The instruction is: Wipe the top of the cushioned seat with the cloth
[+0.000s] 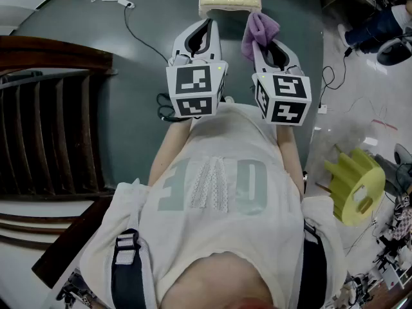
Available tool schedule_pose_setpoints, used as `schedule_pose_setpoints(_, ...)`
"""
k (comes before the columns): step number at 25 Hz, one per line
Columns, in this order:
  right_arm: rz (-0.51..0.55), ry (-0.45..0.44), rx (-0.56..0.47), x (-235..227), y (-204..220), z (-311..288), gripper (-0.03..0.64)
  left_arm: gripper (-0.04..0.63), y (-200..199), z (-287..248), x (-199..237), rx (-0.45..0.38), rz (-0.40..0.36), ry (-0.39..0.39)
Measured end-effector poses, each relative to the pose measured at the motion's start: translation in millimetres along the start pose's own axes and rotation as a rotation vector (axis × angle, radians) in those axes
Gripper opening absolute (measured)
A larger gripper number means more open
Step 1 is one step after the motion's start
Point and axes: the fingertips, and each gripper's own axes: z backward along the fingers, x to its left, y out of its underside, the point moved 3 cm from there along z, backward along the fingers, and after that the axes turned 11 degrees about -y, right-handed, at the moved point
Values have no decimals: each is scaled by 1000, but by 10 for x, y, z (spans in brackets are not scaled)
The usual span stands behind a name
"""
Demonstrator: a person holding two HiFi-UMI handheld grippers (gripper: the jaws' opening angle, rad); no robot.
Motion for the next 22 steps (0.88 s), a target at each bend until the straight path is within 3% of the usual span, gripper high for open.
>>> schedule_pose_setpoints(10, 4, -11, 25, -10, 36, -98, 87, 6, 96, -82, 62, 30, 12, -7)
schedule_pose_setpoints(22, -52, -20, -14, -144, -31, -196, 87, 6, 87, -201, 55, 49, 8, 0)
